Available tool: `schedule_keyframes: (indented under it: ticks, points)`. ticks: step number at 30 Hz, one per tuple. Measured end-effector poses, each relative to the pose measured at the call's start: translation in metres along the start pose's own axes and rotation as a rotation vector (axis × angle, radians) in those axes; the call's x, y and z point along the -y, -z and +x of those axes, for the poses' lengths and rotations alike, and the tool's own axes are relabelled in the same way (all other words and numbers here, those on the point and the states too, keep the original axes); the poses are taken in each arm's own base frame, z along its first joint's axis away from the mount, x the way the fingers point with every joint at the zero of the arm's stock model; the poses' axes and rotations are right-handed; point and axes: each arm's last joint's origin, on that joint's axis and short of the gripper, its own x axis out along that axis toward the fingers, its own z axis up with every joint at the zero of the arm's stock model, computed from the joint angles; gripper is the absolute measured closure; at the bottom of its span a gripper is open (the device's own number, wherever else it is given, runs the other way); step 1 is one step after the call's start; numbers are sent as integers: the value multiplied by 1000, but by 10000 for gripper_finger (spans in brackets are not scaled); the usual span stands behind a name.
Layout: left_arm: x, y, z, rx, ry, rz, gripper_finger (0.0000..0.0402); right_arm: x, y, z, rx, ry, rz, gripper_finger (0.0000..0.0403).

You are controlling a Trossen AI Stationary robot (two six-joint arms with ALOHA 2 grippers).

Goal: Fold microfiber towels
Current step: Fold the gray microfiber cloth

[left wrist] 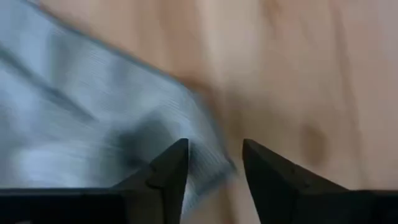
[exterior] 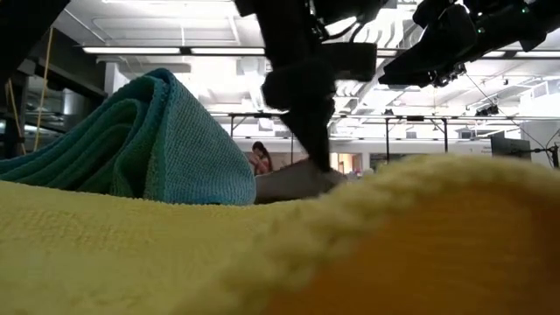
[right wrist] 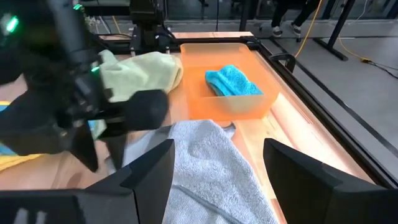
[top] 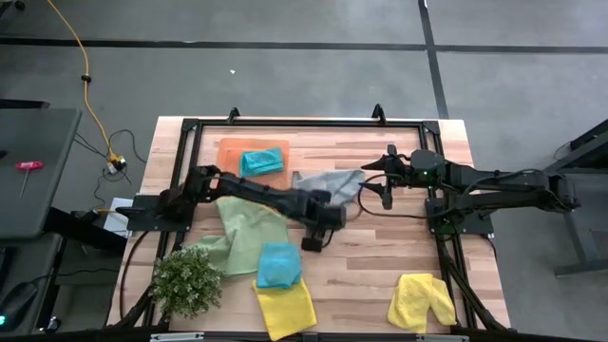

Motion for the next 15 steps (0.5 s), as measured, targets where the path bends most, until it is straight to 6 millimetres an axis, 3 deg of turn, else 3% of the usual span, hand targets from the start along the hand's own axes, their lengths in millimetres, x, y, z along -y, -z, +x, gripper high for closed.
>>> schedule_keyframes:
  ticks: [9, 12, 15]
  points:
    - [43, 31, 27, -54, -87, 16, 241, 0, 2, 0, -16, -5, 10, 167]
    - [49, 39, 18, -48, -143, 25, 241, 0, 2, 0, -23, -5, 18, 167]
    - [50, 36, -10, 83, -228, 32, 239, 0, 2, 0, -25, -5, 18, 167]
